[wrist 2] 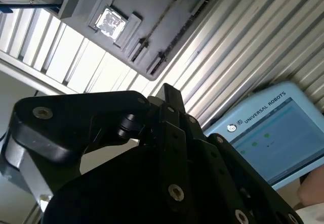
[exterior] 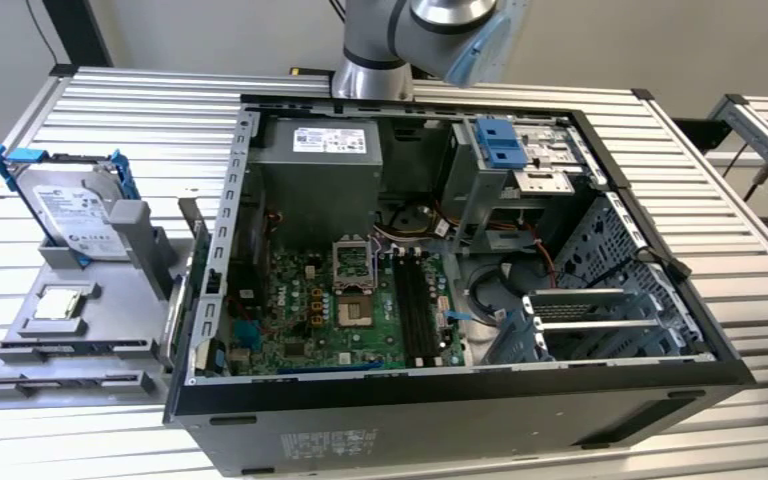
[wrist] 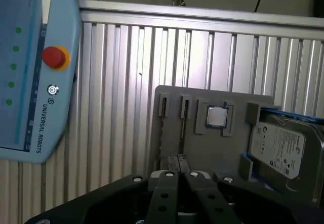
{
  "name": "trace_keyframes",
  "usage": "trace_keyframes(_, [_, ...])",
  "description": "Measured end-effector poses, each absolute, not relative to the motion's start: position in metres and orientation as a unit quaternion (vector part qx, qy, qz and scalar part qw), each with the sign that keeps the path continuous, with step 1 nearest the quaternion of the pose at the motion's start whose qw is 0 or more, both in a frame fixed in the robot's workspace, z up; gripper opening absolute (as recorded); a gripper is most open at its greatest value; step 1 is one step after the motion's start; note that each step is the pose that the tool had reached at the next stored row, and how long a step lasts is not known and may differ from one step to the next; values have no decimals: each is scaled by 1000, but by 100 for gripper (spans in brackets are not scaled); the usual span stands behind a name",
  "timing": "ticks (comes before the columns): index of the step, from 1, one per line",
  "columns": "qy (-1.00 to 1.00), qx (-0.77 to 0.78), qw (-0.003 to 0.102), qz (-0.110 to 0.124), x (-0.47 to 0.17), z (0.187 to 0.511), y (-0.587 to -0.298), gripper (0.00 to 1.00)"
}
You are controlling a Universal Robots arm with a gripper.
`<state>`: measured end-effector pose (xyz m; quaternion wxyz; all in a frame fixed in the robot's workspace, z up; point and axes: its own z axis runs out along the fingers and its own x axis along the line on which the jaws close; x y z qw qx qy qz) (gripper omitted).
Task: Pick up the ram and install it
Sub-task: 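Pick up the ram and move it above insertion slot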
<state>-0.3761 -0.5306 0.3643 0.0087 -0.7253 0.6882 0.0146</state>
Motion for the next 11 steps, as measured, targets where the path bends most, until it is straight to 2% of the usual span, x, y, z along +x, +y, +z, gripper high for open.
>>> trace_keyframes(6, [687,-726,9,15,-376,364,-531,0])
trace_keyframes(7, [687,-726,9,15,-376,364,-531,100])
trace_keyframes(11, [687,-727,9,15,-376,364,-531,100])
